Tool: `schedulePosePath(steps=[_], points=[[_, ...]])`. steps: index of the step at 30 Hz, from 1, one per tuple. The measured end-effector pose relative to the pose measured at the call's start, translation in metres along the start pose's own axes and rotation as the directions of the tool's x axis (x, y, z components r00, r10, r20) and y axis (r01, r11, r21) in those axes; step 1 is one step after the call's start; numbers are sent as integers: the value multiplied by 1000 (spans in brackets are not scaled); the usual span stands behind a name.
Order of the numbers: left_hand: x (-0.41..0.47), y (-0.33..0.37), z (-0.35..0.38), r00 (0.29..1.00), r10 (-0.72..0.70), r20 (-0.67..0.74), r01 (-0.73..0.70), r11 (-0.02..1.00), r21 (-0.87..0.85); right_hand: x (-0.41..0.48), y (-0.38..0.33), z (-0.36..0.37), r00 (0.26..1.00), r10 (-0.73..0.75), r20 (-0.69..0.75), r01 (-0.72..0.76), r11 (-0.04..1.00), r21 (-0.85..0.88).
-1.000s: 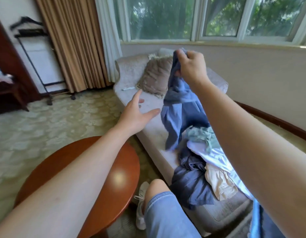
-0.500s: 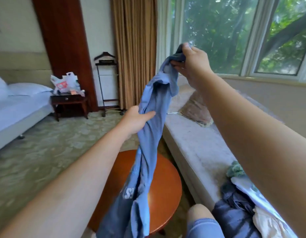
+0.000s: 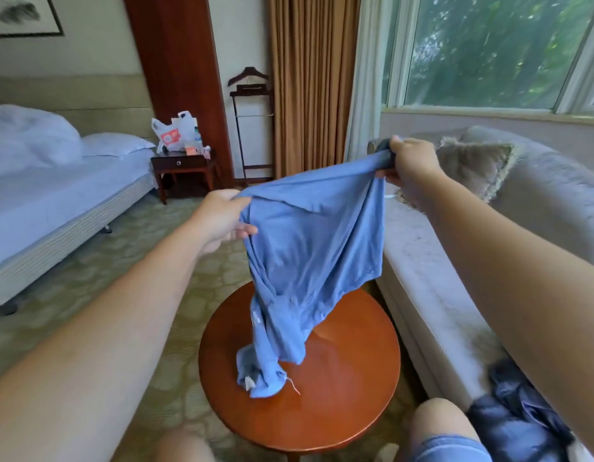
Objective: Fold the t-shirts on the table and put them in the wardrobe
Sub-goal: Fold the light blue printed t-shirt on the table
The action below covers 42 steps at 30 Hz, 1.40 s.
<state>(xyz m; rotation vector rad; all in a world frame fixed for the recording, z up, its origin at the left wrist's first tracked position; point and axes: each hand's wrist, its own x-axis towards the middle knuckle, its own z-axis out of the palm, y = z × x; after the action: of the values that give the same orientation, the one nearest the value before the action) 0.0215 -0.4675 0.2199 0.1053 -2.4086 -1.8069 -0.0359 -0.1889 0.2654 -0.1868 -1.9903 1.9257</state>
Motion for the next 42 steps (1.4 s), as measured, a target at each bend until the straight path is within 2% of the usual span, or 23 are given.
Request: schedulePosePath(steps=[2, 5, 6, 8, 10, 13, 14, 16, 18, 20, 23, 25, 27, 30, 33, 36, 38, 40, 42], points=[[0, 3, -7, 977, -45, 210, 57, 997, -53, 4, 4, -3, 999, -16, -43, 9, 989, -147], [-1, 11, -13, 889, -2, 458, 62, 991, -117, 6, 8, -11, 997, 33, -74, -52, 961, -270], [-2, 14, -15, 871, 13, 492, 65, 988, -142, 5, 10, -13, 995, 39, -93, -62, 963, -262], [-4, 19, -18, 854, 46, 518, 75, 975, -209, 4, 14, -13, 990, 53, -133, -70, 990, -123], [-8, 21, -21, 863, 87, 497, 71, 954, -291, -1, 14, -12, 989, 89, -116, -84, 995, 46], [-12, 23, -25, 925, 147, 350, 48, 870, -491, -13, 8, -14, 990, 125, 60, -133, 980, 151], [-13, 25, -26, 952, 150, 268, 20, 840, -543, -16, 7, -16, 988, 107, 112, -122, 983, 136], [-14, 30, -30, 986, 138, 92, -61, 816, -575, -25, 3, -19, 989, 3, 145, 2, 999, -37], [-15, 37, -32, 991, 129, -19, -119, 832, -542, -37, -6, -18, 977, -159, 142, 193, 943, -272], [-17, 44, -32, 989, 122, -80, -146, 847, -510, -45, -17, -18, 953, -251, 168, 296, 886, -356], [-19, 53, -28, 985, 106, -133, -154, 889, -430, -59, -37, -19, 929, -244, 279, 337, 870, -361], [-20, 50, -22, 987, 84, -140, -121, 950, -286, -66, -43, -19, 905, -216, 366, 367, 831, -418], [-22, 39, -12, 987, 81, -141, -95, 991, -94, -71, -39, -19, 901, -158, 403, 344, 827, -445], [-25, 17, 11, 985, 127, -121, -113, 987, 113, -76, -18, -13, 887, -45, 460, 234, 902, -362], [-33, -1, 52, 985, 150, 86, -160, 979, 124, -71, 18, 4, 879, -4, 477, 184, 925, -331], [-35, -25, 91, 948, 77, 310, -117, 987, 111, -65, 52, 20, 861, 36, 508, 162, 927, -340], [-27, -46, 107, 947, 44, 317, -120, 967, 224, -60, 71, 27, 863, 77, 499, 130, 921, -368], [-17, -67, 112, 967, 51, 249, -139, 927, 350, -53, 88, 30, 876, 94, 472, 103, 921, -375], [-5, -86, 114, 976, 40, 214, -120, 918, 377, -45, 104, 32, 889, 115, 444, 58, 932, -357]])
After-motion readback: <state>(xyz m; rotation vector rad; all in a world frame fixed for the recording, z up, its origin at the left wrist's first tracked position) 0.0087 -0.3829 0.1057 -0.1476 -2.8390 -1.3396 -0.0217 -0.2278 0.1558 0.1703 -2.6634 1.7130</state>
